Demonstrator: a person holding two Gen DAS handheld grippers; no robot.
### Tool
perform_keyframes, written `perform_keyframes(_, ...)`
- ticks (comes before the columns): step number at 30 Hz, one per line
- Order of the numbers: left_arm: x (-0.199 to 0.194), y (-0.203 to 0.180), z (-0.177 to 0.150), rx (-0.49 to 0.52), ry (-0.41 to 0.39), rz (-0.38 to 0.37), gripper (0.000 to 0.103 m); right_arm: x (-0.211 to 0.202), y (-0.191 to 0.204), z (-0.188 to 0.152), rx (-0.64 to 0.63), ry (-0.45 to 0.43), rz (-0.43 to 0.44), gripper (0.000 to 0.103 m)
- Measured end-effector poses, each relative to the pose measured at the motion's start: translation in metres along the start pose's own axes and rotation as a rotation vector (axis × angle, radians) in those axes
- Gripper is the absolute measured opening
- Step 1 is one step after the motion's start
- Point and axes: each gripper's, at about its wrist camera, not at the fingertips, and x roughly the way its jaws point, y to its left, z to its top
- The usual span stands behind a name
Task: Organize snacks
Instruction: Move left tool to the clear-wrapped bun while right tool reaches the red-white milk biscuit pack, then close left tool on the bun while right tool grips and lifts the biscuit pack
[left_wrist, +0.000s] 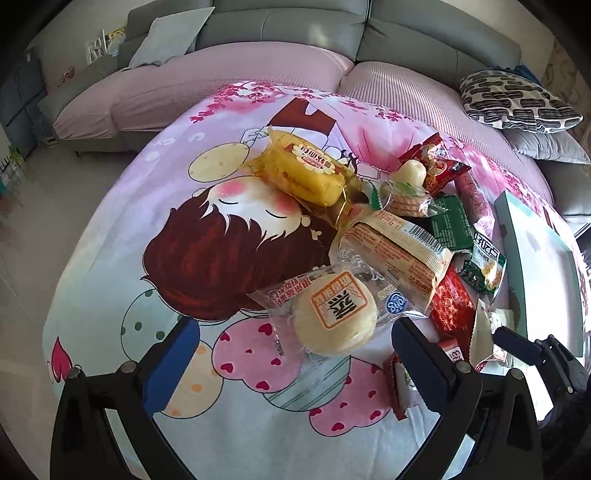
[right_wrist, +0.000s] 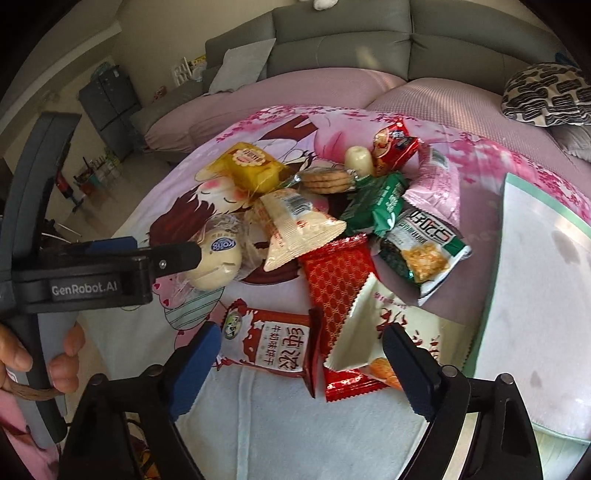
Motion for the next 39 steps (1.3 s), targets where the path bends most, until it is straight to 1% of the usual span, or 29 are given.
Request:
perform_keyframes(1, 0.002, 0.001, 0.001, 0.001, 0.006, -0.002, 0.103, 0.001, 0.004, 0.0, -0.019, 0.0, -0.004, 0.087)
perform_keyframes(5, 0.009, 0.002, 0.001, 0.01, 0.023, -0.014, 0.103, 0.013, 0.017, -0.002, -0.054, 0.033, 0.031, 0.084)
perform_keyframes(8, 0.015, 0.0, 0.002, 0.016, 0.031, -0.04, 0.103, 0.023, 0.024, -0.002, -0.079, 0.06, 0.012, 0.08)
perform_keyframes(10, 0.019, -0.003, 0.004, 0.031, 0.037, -0.049, 0.103, 0.028, 0.026, -0.002, -0.079, 0.068, 0.001, 0.08)
perform_keyframes(12, 0.022, -0.006, 0.006, 0.049, 0.042, -0.059, 0.103, 0.03, 0.028, -0.002, -0.079, 0.067, -0.012, 0.075)
perform_keyframes(16, 0.034, -0.011, 0.011, 0.072, 0.065, -0.064, 0.103, 0.034, 0.028, -0.001, -0.074, 0.071, -0.009, 0.071)
perform_keyframes(21, 0.046, -0.016, 0.016, 0.094, 0.083, -0.08, 0.102, 0.042, 0.027, 0.0, -0.062, 0.091, 0.009, 0.07)
perform_keyframes(25, 0.048, -0.019, 0.019, 0.099, 0.076, -0.08, 0.095, 0.044, 0.026, 0.001, -0.048, 0.094, 0.019, 0.07)
perform_keyframes(28, 0.049, -0.02, 0.02, 0.098, 0.081, -0.087, 0.091, 0.045, 0.027, 0.0, -0.047, 0.094, 0.02, 0.069)
perform_keyframes(32, 0.05, -0.023, 0.02, 0.096, 0.081, -0.079, 0.09, 0.046, 0.025, -0.001, -0.038, 0.097, 0.025, 0.067)
perform_keyframes(35, 0.047, -0.026, 0.017, 0.092, 0.075, -0.079, 0.086, 0.044, 0.024, -0.002, -0.033, 0.094, 0.026, 0.064)
perform_keyframes(39, 0.038, -0.021, 0.01, 0.082, 0.069, -0.079, 0.081, 0.041, 0.021, -0.003, -0.02, 0.096, 0.028, 0.063)
